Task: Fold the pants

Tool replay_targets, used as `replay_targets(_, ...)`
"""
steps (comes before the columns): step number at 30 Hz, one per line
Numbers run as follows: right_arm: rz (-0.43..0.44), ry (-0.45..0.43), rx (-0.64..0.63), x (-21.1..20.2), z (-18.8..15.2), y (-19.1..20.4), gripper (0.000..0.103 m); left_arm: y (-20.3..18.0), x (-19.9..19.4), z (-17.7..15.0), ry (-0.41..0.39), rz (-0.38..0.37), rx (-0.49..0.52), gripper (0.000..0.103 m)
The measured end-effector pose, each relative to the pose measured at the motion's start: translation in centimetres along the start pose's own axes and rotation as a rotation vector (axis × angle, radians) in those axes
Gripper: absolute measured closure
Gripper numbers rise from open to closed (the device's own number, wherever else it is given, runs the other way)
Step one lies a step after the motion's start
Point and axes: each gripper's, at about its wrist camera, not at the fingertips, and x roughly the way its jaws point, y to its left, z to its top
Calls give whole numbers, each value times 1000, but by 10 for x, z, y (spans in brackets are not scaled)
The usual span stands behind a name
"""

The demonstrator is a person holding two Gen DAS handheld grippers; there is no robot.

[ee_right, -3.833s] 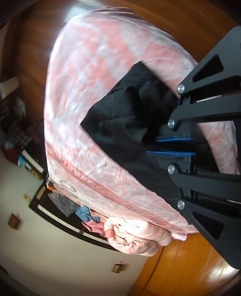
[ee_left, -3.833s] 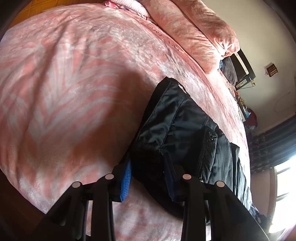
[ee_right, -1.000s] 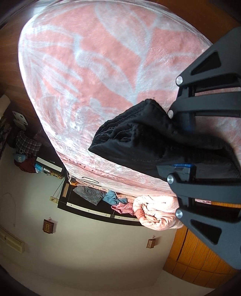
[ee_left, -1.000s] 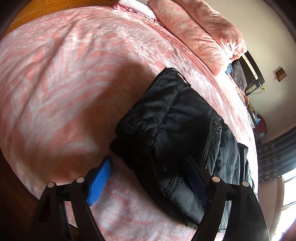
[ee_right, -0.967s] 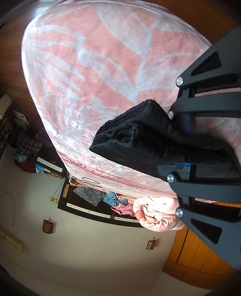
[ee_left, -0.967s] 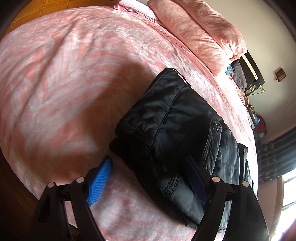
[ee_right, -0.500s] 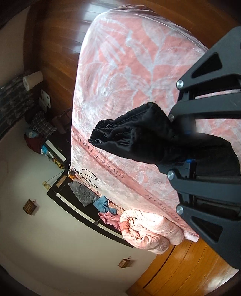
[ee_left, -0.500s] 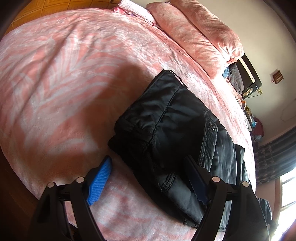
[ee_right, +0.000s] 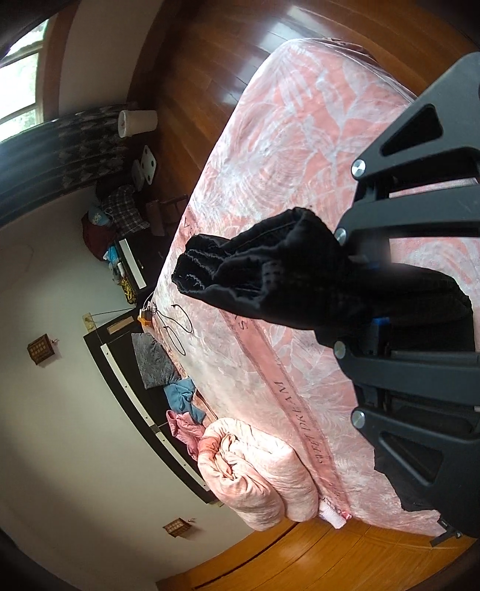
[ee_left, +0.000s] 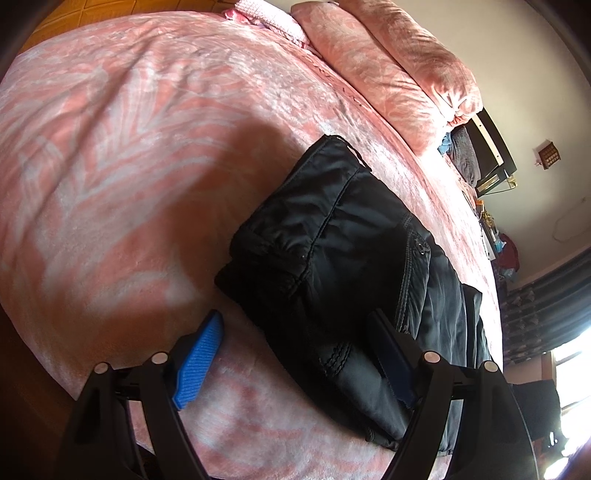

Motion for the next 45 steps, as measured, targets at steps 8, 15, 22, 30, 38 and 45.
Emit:
replay_targets(8, -27, -23, -53, -8, -5, 25, 88, 1, 0, 0, 4, -11, 5, 22)
replay_targets(15, -61, -80, -183, -16, -13, 56, 88, -3, 2, -1, 10, 13, 25, 22)
replay_targets(22, -75, -112, -289, -13, -19, 77, 88, -4, 2, -1, 3, 10, 14, 22)
replay_targets(30, -51, -125, -331, -13, -16, 94, 88, -6, 3, 0, 9, 35, 28, 22)
replay_targets(38, -44, -131, -361, -14, -18, 106, 88, -5, 3, 0, 9, 34, 27, 22)
replay_targets(45, -47, -122, -393, -13, -17, 117, 88, -3, 4, 1, 10, 22, 21, 22)
